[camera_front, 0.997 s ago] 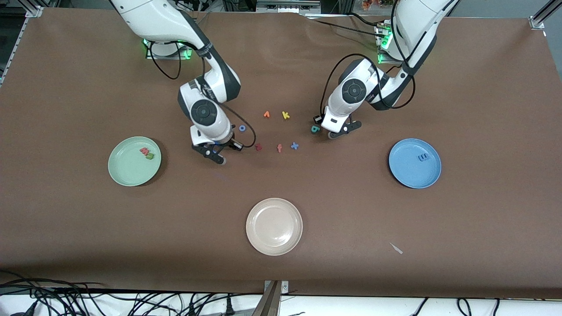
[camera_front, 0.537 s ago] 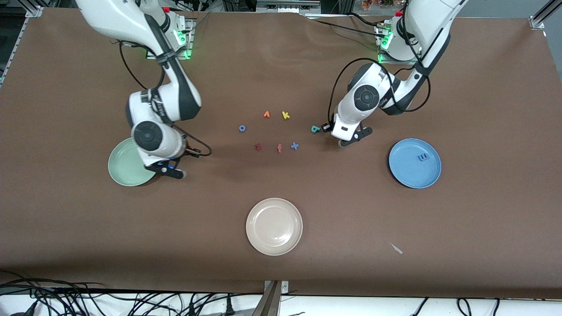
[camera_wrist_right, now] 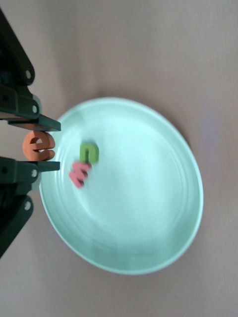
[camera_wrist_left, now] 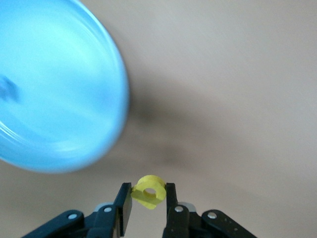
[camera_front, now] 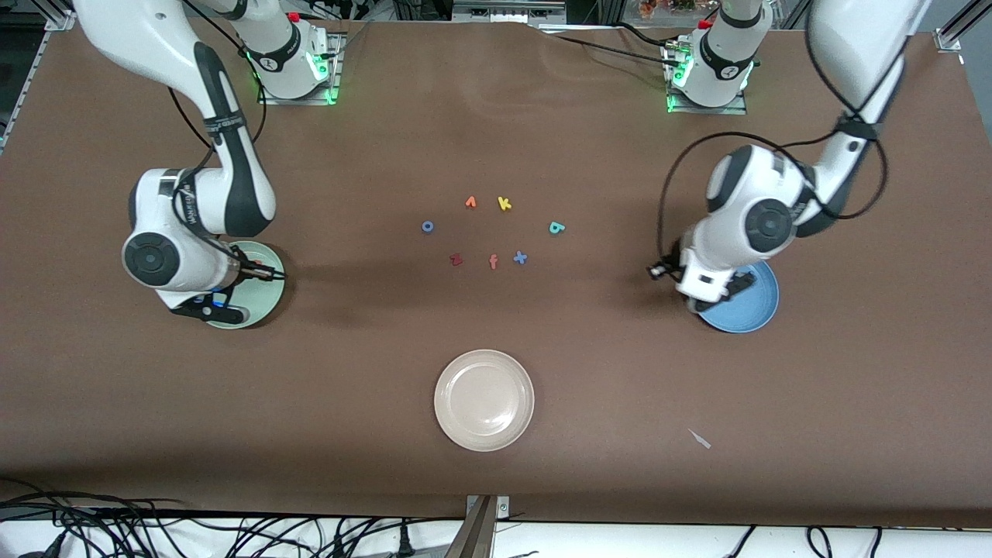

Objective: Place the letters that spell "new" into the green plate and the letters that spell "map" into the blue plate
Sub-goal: 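Place the yellow o and orange e on their plates with both grippers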

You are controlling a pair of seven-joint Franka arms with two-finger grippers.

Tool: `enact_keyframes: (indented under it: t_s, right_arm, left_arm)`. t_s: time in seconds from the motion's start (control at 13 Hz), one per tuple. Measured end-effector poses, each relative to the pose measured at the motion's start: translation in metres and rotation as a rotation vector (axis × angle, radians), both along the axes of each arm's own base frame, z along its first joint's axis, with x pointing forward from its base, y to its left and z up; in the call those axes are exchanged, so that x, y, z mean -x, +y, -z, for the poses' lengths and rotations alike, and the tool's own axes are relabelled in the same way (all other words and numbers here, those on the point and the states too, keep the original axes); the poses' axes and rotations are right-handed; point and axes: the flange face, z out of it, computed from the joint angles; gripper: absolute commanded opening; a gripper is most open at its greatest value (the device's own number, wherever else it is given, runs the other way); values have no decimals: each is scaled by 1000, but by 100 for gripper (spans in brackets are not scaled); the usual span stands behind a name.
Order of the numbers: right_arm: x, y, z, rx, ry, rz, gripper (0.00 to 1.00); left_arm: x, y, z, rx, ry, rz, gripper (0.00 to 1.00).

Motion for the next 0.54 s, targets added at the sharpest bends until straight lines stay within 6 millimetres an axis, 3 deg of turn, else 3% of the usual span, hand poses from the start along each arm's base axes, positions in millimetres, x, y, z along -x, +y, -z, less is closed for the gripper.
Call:
enact_keyframes:
  t_s: [0.08, 0.15, 0.31, 0.38, 0.54]
  right_arm:
    - [-1, -13, 3, -5, 1, -7, 76]
    - [-3, -24, 5, -10, 0, -14, 100]
    - [-4, -34, 7, -14, -5, -17, 100]
    - [-6, -28, 5, -16, -10, -27, 100]
    - [-10, -4, -4, -19, -7, -52, 100]
  left_arm:
    - [-5, 30, 2, -21, -4, 29, 19]
    - [-8, 57, 7, -31, -2, 59, 19]
    - [-9, 100, 23, -24, 19, 112, 19]
    - [-7, 113, 34, -18, 34, 128, 19]
    - [-5, 120, 55, -23, 52, 159, 21]
